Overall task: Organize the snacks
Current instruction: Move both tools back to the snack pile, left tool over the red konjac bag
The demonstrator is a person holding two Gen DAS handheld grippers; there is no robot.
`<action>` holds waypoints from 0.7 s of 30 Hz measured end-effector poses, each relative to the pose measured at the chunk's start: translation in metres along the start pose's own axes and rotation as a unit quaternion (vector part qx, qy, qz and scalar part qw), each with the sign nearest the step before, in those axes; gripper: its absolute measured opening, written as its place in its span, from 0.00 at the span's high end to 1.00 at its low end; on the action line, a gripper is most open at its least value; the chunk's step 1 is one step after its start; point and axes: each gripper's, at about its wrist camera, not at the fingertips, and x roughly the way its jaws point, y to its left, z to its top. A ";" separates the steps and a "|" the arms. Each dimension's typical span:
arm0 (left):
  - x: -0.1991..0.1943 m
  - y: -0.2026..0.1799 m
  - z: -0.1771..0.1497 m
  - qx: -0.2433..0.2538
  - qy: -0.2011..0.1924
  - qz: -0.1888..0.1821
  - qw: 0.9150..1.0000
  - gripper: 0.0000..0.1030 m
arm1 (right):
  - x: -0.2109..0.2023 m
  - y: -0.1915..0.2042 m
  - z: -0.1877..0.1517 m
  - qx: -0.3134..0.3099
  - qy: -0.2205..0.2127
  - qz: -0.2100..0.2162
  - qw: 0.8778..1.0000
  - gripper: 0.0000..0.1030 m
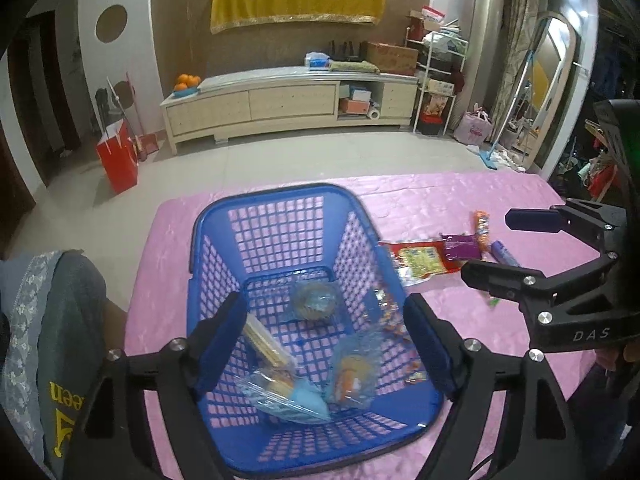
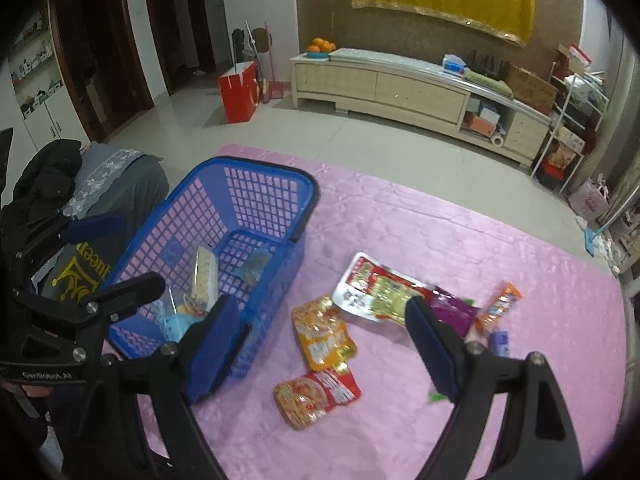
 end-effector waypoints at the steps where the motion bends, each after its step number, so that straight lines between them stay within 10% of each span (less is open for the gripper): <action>1: -0.004 -0.007 0.001 0.004 -0.003 -0.001 1.000 0.20 | -0.006 -0.005 -0.003 0.003 -0.001 -0.001 1.000 0.14; 21: -0.001 -0.148 -0.020 0.111 0.012 -0.043 0.993 0.20 | -0.049 -0.094 -0.090 0.064 0.009 -0.030 0.997 0.14</action>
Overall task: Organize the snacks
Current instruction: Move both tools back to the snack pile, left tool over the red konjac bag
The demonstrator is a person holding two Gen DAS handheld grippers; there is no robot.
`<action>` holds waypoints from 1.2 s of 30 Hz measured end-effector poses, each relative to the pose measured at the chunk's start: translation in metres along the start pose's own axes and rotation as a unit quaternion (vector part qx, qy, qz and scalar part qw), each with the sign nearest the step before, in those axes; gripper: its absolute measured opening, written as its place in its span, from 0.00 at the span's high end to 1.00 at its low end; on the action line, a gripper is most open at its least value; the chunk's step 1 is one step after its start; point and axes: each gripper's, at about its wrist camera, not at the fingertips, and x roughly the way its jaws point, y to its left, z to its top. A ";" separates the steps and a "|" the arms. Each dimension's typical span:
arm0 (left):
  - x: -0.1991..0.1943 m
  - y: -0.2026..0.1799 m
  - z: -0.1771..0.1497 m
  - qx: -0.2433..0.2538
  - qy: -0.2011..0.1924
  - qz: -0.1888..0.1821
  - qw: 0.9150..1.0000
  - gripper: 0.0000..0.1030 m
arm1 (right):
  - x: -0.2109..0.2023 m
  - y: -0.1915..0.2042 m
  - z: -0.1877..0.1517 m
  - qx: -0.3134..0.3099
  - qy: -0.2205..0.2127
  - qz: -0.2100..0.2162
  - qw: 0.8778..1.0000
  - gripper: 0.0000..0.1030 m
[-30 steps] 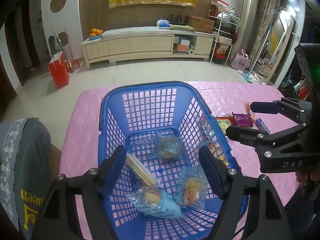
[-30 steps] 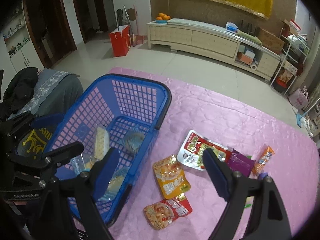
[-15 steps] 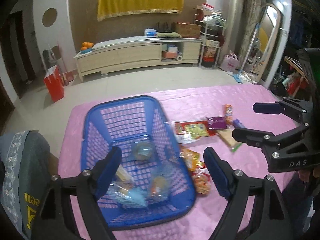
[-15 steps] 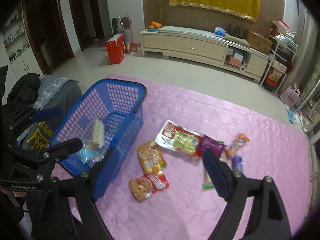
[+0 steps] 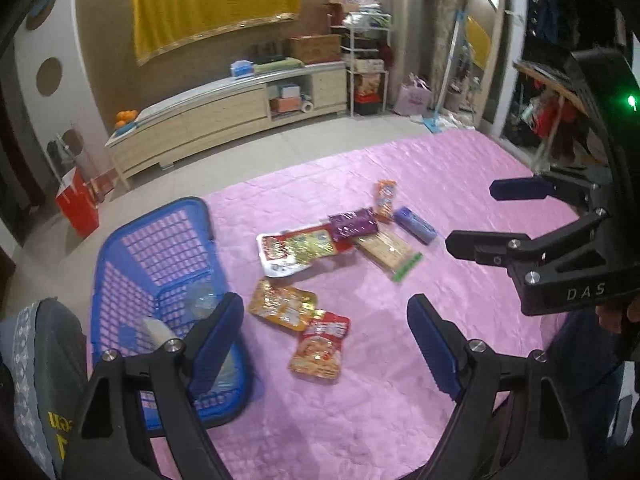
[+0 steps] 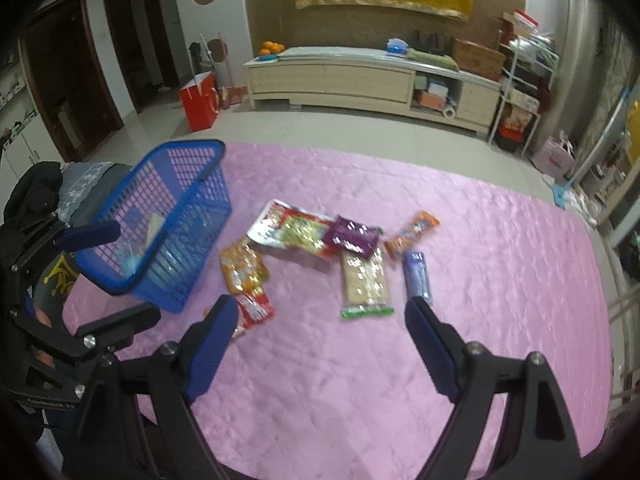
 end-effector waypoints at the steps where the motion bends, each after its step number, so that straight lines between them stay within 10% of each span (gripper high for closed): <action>1: 0.003 -0.005 -0.002 0.004 0.003 -0.001 1.000 0.20 | 0.002 -0.002 -0.005 0.002 0.003 -0.001 1.000 0.14; 36: 0.171 -0.017 -0.047 0.052 0.164 0.017 0.985 0.20 | 0.124 -0.025 -0.075 0.039 0.122 -0.013 0.992 0.14</action>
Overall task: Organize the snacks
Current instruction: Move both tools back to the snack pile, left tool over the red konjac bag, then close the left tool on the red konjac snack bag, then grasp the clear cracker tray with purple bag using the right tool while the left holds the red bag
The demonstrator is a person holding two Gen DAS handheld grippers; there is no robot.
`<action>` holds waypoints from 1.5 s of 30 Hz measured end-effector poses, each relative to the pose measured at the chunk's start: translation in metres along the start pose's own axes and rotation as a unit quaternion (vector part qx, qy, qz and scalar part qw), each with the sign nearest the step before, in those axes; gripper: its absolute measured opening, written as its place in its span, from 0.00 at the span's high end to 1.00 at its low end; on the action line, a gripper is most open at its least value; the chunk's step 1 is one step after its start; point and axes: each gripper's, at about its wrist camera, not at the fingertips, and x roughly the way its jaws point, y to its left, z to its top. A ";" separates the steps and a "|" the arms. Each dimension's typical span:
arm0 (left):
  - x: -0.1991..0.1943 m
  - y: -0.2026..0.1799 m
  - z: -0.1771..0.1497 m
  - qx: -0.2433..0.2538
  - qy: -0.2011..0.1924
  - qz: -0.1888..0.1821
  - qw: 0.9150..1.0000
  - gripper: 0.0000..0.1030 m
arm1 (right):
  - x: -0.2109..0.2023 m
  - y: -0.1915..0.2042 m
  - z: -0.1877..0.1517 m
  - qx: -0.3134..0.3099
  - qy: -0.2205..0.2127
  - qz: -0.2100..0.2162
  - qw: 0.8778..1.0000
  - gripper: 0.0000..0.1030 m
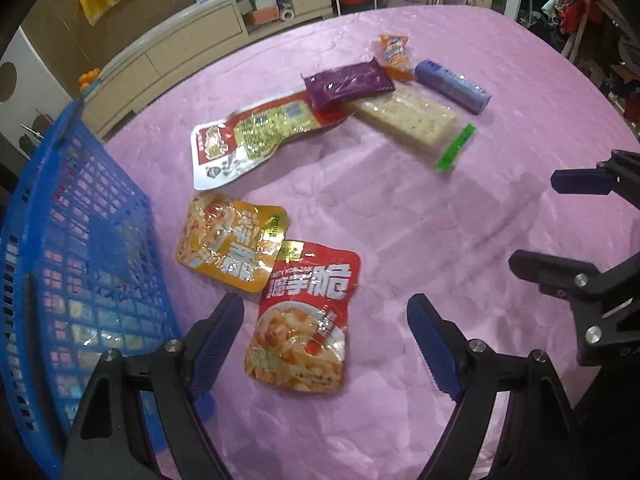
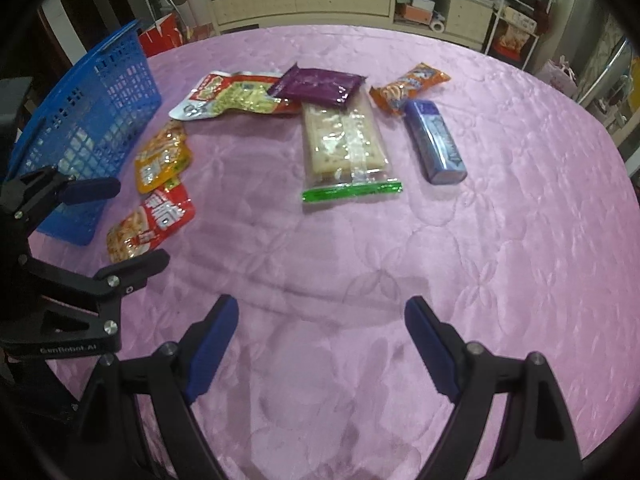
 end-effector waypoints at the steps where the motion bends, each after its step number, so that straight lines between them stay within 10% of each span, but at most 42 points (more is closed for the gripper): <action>1: 0.004 0.002 0.001 0.000 0.003 0.000 1.000 0.20 | 0.001 0.000 0.000 0.001 0.000 0.000 1.000 0.14; 10: 0.029 0.022 -0.002 -0.048 0.031 -0.037 0.998 0.22 | 0.004 -0.008 0.003 0.013 -0.002 0.006 1.000 0.14; 21: 0.013 0.016 -0.008 -0.061 0.024 -0.059 0.996 0.71 | -0.003 -0.020 0.001 0.024 -0.001 0.002 1.000 0.14; 45: -0.019 0.034 0.025 -0.155 -0.059 -0.015 0.986 0.74 | 0.037 -0.013 0.095 -0.028 -0.007 0.018 0.999 0.15</action>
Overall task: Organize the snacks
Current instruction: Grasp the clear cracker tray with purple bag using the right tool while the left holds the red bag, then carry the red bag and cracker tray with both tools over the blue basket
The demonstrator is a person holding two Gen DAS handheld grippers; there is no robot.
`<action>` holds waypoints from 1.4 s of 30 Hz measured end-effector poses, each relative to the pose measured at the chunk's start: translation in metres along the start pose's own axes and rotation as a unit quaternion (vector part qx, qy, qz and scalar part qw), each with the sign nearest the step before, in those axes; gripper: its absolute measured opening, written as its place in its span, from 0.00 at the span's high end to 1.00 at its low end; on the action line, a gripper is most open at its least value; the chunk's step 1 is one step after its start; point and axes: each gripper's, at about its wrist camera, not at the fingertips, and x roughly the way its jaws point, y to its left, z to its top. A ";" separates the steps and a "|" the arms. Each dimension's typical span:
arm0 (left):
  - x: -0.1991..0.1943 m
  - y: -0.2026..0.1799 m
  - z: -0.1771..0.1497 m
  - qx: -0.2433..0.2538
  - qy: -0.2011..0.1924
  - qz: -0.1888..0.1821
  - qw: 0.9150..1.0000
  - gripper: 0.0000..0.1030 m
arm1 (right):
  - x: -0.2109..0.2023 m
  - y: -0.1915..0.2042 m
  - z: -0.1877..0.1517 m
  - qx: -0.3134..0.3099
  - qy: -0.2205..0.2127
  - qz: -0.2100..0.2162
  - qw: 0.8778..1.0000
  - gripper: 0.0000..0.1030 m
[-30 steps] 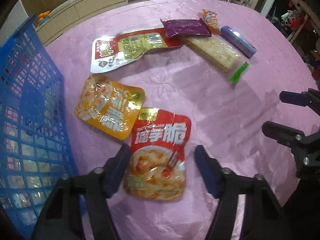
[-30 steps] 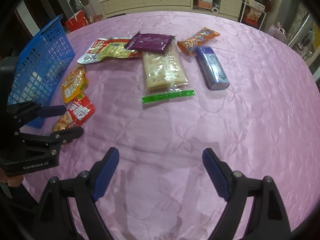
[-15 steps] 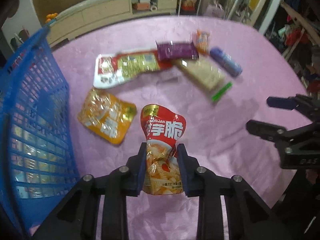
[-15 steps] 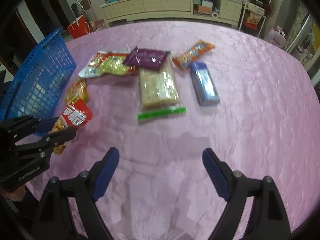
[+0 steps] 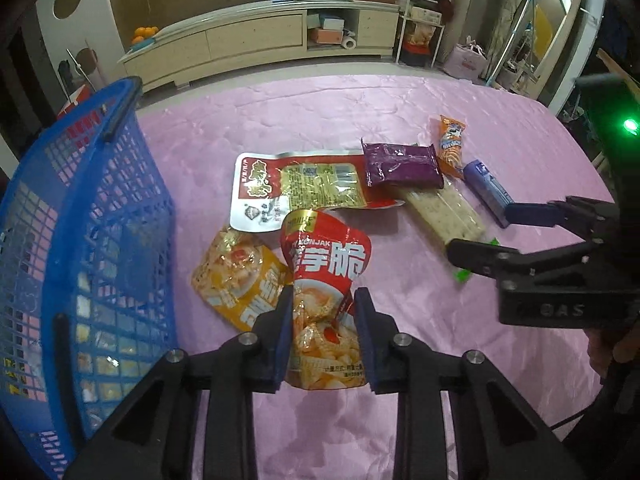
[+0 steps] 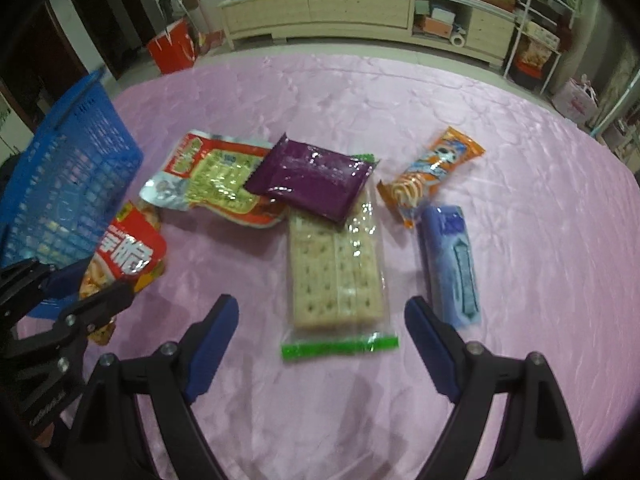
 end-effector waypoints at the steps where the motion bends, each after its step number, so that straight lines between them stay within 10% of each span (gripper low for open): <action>1: 0.000 0.000 -0.001 -0.001 0.001 0.000 1.000 0.74 | 0.004 0.000 0.002 -0.003 0.001 -0.004 1.000 0.15; 8: 0.013 0.005 0.001 -0.012 0.009 -0.002 1.000 0.74 | 0.028 -0.005 0.013 -0.002 0.002 -0.013 1.000 0.16; 14: 0.024 0.015 0.002 -0.024 0.018 -0.004 1.000 0.74 | 0.024 0.005 0.014 -0.035 -0.008 -0.035 0.999 0.43; 26: 0.001 0.006 -0.012 -0.020 0.008 -0.006 1.000 0.74 | -0.022 -0.001 -0.023 0.014 0.019 0.031 0.999 0.44; 42: -0.091 0.002 -0.042 -0.013 -0.051 -0.012 0.999 0.74 | -0.120 0.027 -0.055 0.017 -0.048 0.059 0.997 0.44</action>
